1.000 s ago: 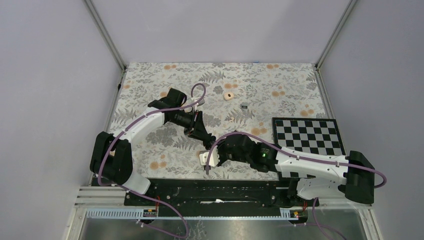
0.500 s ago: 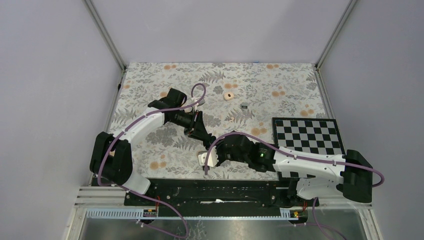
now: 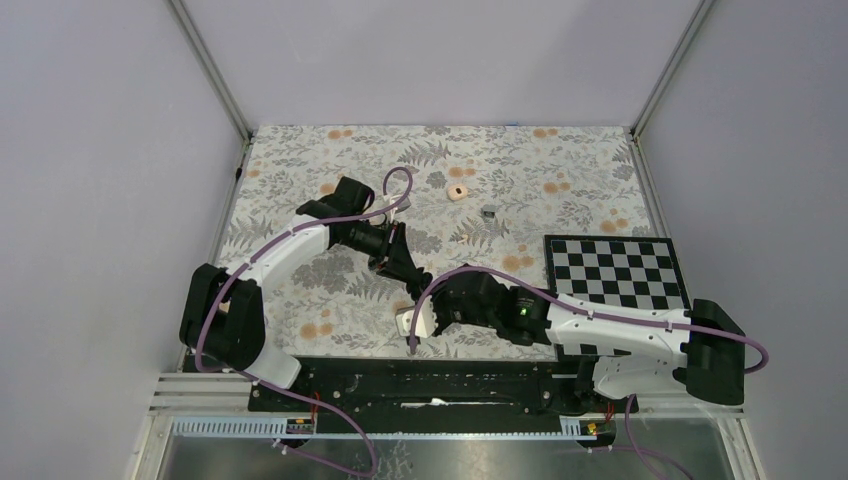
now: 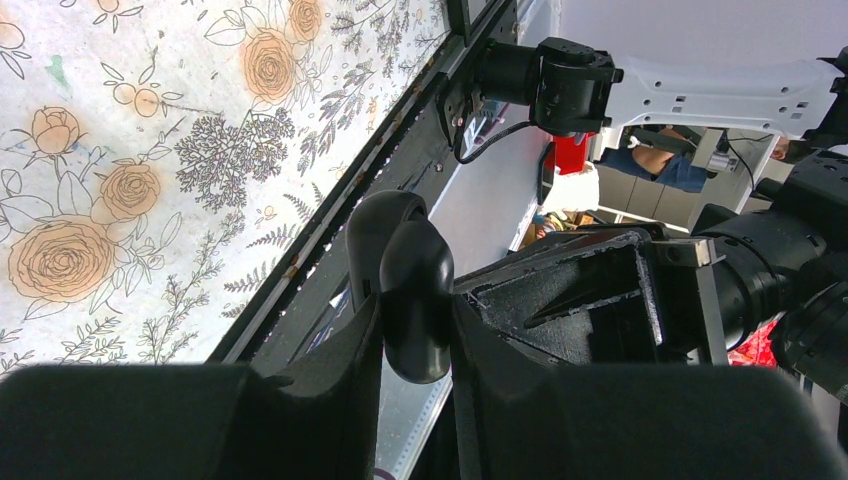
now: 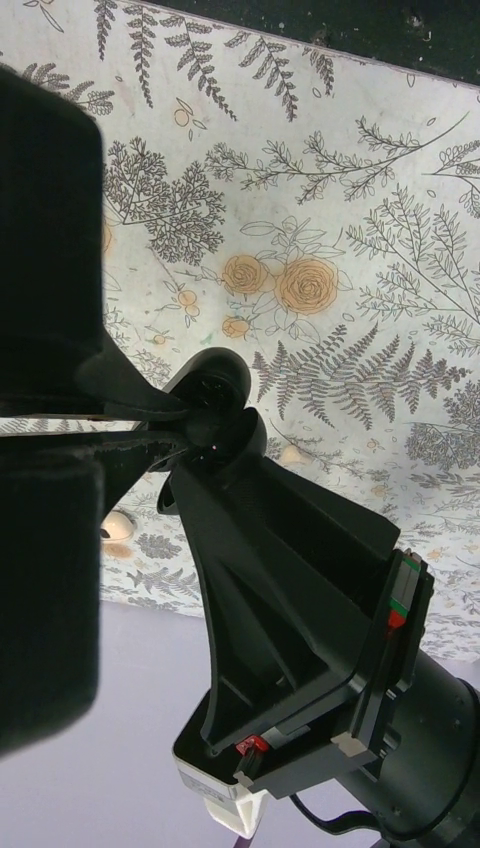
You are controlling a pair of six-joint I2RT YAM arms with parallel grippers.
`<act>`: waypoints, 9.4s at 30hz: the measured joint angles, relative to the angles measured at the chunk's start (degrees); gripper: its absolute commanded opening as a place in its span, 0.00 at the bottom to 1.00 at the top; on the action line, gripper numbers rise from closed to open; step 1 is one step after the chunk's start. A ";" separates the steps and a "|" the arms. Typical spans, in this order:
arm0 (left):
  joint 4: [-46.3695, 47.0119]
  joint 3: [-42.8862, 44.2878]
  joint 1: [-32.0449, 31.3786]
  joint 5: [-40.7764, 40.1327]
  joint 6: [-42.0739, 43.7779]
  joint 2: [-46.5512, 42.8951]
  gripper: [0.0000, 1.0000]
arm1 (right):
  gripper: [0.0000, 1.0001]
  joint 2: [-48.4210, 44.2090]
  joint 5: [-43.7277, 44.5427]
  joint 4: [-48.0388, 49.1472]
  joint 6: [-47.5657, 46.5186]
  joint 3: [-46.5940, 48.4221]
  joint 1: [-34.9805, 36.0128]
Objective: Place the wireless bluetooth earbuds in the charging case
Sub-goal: Place the earbud in the charging case, then adjust the earbud with the charging case, then place the charging case at the center of the board.
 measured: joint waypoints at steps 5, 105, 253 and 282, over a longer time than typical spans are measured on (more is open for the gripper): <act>0.00 0.00 -0.09 -0.07 0.00 0.00 0.00 | 0.12 0.20 0.04 -0.35 -0.44 0.00 0.26; -0.02 -0.94 -0.13 -0.55 -0.22 -0.09 0.00 | 0.58 -8.35 2.86 21.35 105.61 -14.69 -2.82; 31.82 15.58 14.12 -11.85 -13.09 36.02 0.44 | 0.78 -29.05 13.14 -16.72 101.20 -12.85 -26.91; 9.01 4.46 14.34 -43.89 -4.37 -13.05 0.75 | 0.99 34.99 11.10 -23.39 73.59 42.38 -37.68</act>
